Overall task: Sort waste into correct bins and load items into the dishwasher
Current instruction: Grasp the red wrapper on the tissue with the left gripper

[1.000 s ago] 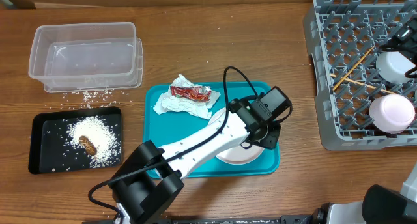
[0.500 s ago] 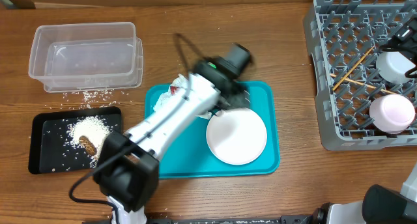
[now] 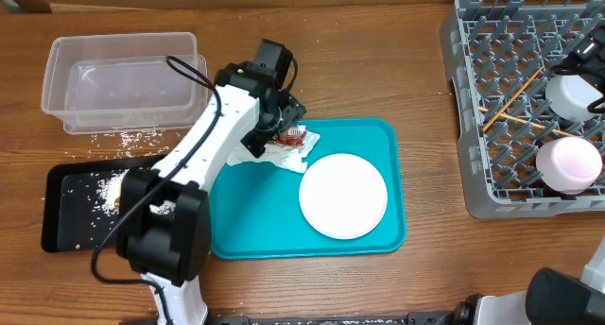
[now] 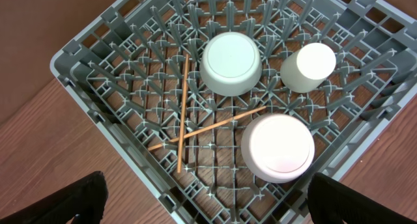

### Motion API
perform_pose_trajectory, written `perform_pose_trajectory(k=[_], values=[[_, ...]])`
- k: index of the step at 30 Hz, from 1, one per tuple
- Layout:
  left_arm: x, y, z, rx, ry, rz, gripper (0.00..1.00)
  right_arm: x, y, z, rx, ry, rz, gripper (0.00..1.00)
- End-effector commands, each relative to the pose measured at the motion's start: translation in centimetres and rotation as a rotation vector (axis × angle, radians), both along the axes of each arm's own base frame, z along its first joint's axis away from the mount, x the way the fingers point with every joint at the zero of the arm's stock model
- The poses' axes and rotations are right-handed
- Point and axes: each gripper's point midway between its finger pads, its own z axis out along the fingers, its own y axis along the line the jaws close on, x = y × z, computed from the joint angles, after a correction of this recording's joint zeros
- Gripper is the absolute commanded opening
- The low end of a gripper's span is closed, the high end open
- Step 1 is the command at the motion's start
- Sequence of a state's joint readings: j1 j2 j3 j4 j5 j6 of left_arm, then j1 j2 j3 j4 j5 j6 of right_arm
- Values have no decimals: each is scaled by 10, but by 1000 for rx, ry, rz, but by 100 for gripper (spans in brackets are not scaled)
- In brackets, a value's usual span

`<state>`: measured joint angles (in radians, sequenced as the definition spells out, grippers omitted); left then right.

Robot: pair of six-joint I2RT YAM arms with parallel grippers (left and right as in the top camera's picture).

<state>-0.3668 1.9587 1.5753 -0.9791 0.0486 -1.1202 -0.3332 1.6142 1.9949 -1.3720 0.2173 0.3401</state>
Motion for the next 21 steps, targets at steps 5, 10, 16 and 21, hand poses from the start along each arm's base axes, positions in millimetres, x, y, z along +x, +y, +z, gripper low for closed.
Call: perform_pose_trajectory(k=[5,10,16,21], values=[[-1,-9,-42,-12,76,33,72,-1,-1,5,-12,-12,-5,100],[1,-10,-47,-12,74,32,42,-1,-1,5,-12,-12,-5,100],[0,-13,-45,-29,80,21,27,-1,-1,5,-12,-12,-5,100],[-1,-13,-45,-32,82,7,4,-1,-1,5,-12,-12,-5,100]])
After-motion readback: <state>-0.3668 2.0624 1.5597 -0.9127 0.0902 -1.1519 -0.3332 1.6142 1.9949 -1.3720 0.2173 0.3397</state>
